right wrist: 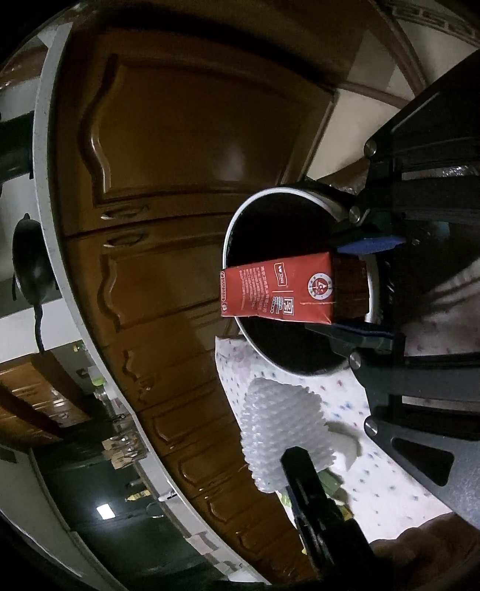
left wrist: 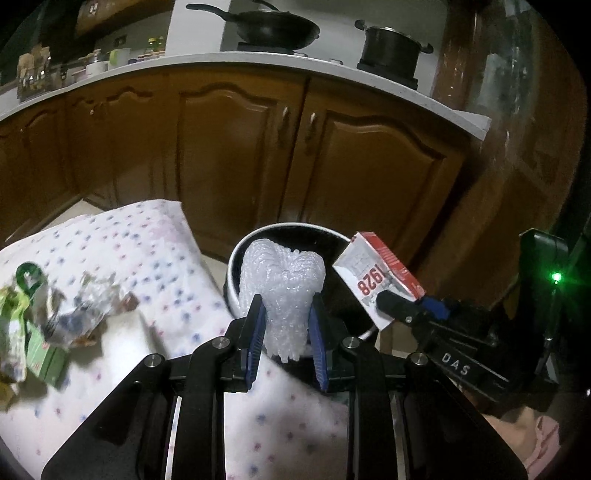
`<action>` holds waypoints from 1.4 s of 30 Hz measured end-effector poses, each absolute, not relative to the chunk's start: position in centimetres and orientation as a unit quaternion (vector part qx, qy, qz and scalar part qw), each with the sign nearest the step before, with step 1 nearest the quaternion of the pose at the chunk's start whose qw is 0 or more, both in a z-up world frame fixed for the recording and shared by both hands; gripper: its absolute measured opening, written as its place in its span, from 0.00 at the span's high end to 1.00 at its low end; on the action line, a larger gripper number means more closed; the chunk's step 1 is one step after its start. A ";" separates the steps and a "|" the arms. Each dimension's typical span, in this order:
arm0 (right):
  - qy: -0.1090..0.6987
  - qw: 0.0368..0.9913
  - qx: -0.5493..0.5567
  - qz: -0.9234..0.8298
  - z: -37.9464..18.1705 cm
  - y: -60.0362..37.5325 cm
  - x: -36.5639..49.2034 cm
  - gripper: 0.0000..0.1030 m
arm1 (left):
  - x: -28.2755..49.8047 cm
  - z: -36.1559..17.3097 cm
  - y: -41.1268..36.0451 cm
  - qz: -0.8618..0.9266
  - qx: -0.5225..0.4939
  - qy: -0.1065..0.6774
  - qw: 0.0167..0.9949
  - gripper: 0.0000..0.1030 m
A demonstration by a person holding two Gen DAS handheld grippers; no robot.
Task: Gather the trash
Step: 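Move both held items over the bin and release them inside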
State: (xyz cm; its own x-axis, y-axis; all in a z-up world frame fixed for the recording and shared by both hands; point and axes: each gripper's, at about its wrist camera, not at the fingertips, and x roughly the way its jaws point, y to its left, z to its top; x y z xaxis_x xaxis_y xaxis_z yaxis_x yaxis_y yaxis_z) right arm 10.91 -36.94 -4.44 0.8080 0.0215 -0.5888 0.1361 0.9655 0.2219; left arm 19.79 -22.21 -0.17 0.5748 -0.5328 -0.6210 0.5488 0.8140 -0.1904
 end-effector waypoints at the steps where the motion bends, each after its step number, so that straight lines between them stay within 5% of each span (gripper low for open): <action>1: 0.310 0.942 0.129 -0.030 -4.4 -37.3 11.1 0.70 | 20.1 -0.1 -22.7 -0.305 0.014 0.347 0.887 0.79; 14: 0.333 0.934 0.124 -0.034 -5.1 -39.8 13.7 0.70 | 23.4 -2.4 -26.2 -0.307 0.029 0.385 0.870 0.78; 20: 0.350 0.928 0.127 -0.029 -5.9 -40.3 15.1 0.69 | 24.4 -3.6 -26.7 -0.294 0.033 0.405 0.865 0.64; 23: 0.355 0.924 0.141 -0.024 -6.3 -40.7 15.4 0.64 | 24.4 -3.7 -26.4 -0.295 0.024 0.408 0.864 0.46; 27: 0.350 0.922 0.161 -0.026 -6.3 -41.4 15.1 0.59 | 24.1 -3.5 -25.9 -0.298 0.020 0.404 0.865 0.37; 35: 0.324 0.928 0.184 -0.023 -5.3 -40.6 12.7 0.45 | 22.1 -3.6 -21.9 -0.276 -0.019 0.399 0.874 0.37; 42: 0.304 0.930 0.205 -0.003 -5.1 -37.1 10.2 0.19 | 18.7 -3.8 -17.2 -0.239 -0.038 0.381 0.892 0.37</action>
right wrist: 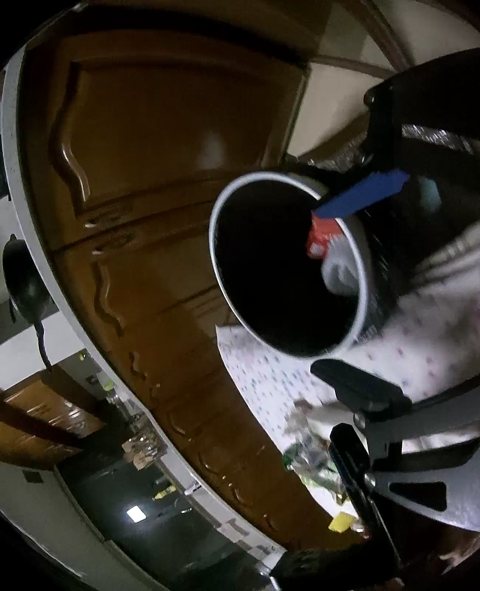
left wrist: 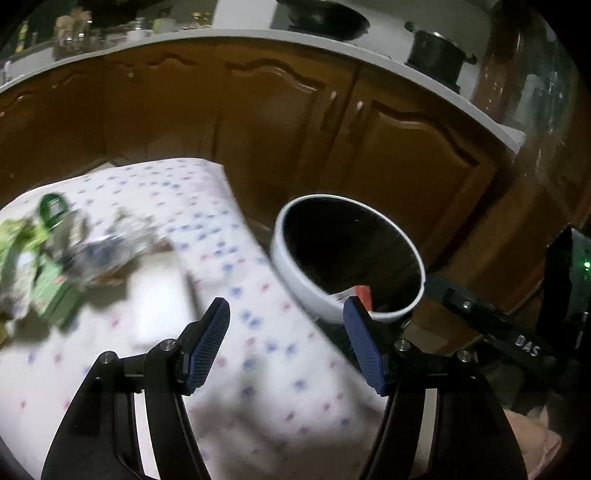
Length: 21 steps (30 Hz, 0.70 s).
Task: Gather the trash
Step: 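Move both held items over the bin and release them inside, then grasp yellow wrapper with left tool while right tool grasps white sponge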
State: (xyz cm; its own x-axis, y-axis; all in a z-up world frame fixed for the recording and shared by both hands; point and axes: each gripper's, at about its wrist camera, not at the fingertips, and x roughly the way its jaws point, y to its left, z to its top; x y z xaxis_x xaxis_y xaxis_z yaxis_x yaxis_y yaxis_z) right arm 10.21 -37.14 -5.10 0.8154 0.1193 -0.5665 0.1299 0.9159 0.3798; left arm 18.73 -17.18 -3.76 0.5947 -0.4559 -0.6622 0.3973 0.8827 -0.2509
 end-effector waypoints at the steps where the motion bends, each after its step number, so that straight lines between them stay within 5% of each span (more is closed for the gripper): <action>1: 0.302 0.931 0.206 0.000 -5.2 -36.7 10.0 0.17 | 18.3 -3.9 -16.4 -0.234 -0.043 0.382 0.893 0.37; 21: 0.338 0.921 0.178 0.074 -7.5 -24.9 9.4 0.13 | 14.5 -6.5 -1.3 -0.118 -0.128 0.388 0.905 0.37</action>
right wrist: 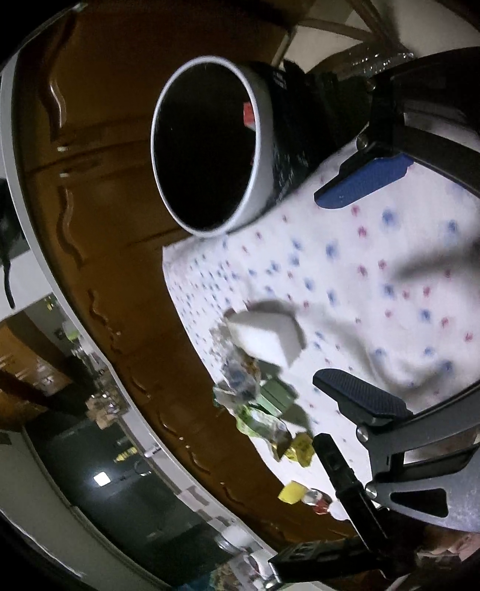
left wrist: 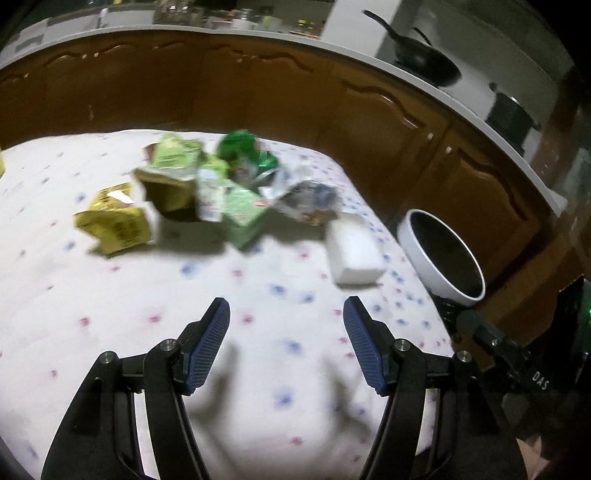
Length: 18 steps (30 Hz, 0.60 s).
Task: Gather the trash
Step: 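Grasp yellow wrapper with left tool while right tool grasps white sponge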
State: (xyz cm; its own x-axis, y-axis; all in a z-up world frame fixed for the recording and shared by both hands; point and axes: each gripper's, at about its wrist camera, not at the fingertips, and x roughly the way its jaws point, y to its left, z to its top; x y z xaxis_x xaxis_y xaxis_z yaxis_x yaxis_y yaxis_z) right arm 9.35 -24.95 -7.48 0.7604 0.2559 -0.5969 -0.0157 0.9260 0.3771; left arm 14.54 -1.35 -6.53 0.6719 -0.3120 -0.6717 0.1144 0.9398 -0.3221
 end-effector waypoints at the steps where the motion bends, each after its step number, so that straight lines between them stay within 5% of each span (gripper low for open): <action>1: 0.341 0.920 0.175 0.078 -7.6 -24.4 9.5 0.13 | 14.4 -6.7 -0.9 -0.114 -0.129 0.387 0.906 0.37; 18: 0.360 0.917 0.132 0.108 -8.0 -19.2 13.2 0.12 | 15.7 -8.1 8.0 -0.016 -0.182 0.392 0.902 0.29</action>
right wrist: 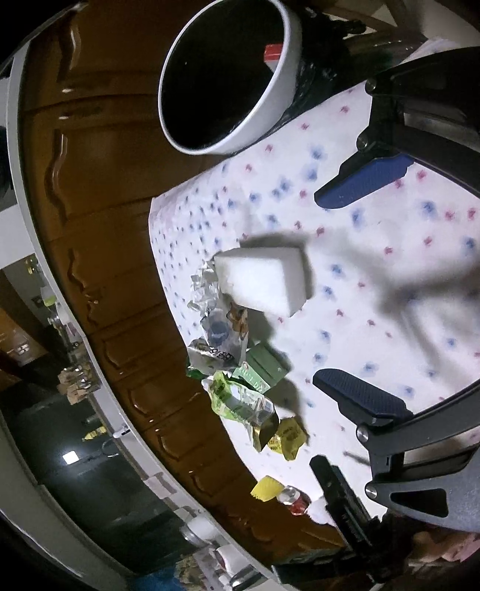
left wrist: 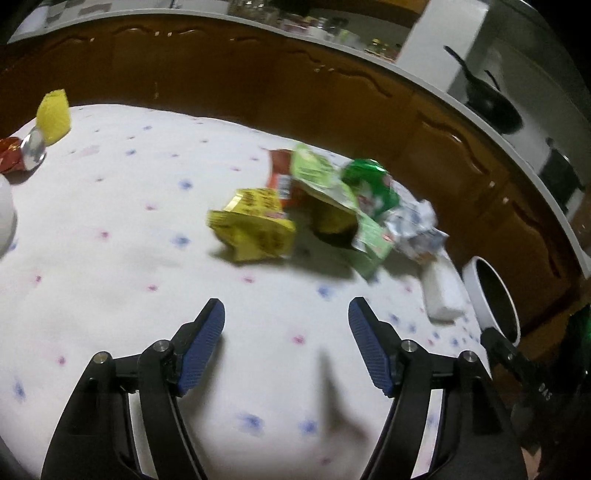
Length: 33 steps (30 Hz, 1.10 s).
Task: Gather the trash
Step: 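Grasp yellow wrapper with left tool while right tool grasps white sponge, then carry wrapper and sponge over the bin and open both tools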
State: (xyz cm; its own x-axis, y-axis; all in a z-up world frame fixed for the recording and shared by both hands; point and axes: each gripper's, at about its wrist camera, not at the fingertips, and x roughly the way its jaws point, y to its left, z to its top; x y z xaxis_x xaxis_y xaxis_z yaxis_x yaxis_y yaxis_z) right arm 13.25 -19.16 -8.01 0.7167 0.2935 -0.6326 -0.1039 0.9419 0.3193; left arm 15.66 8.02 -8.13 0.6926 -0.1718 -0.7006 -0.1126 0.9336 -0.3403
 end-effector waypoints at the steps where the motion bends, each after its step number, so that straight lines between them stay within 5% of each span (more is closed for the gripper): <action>1: 0.363 0.917 0.127 0.107 -8.1 -19.0 13.6 0.12 | 16.0 -8.2 8.3 -0.010 -0.179 0.394 0.901 0.29; 16: 0.380 0.911 0.128 0.097 -9.1 -19.2 18.0 0.12 | 21.9 -8.9 10.7 0.000 -0.189 0.398 0.898 0.25; 18: 0.387 0.907 0.134 0.099 -9.6 -19.2 18.4 0.15 | 22.2 -9.1 10.5 -0.005 -0.184 0.399 0.898 0.46; 20: 0.390 0.905 0.137 0.099 -9.9 -19.1 18.5 0.28 | 22.5 -9.3 10.3 -0.018 -0.181 0.404 0.896 0.55; 22: 0.395 0.903 0.138 0.102 -10.1 -19.0 18.5 0.53 | 22.4 -9.1 10.0 -0.025 -0.172 0.401 0.899 0.62; 25: 0.393 0.903 0.135 0.106 -10.1 -19.0 18.0 0.57 | 21.7 -8.8 9.7 -0.041 -0.166 0.395 0.903 0.92; 26: 0.390 0.905 0.134 0.109 -9.9 -18.9 17.7 0.58 | 21.3 -8.8 9.6 -0.053 -0.165 0.398 0.901 0.94; 27: 0.386 0.905 0.135 0.113 -9.8 -18.9 17.4 0.72 | 20.8 -8.8 9.4 -0.055 -0.163 0.398 0.901 0.94; 33: 0.375 0.909 0.133 0.126 -9.0 -19.1 15.6 0.72 | 17.3 -8.4 8.5 -0.065 -0.151 0.394 0.904 0.97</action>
State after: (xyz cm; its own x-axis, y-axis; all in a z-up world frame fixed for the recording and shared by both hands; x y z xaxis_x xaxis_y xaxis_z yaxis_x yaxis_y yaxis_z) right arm 15.57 -19.10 -9.02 0.6867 0.3291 -0.6482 -0.1297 0.9328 0.3363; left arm 17.28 8.47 -8.39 0.6806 -0.2360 -0.6936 -0.0025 0.9460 -0.3243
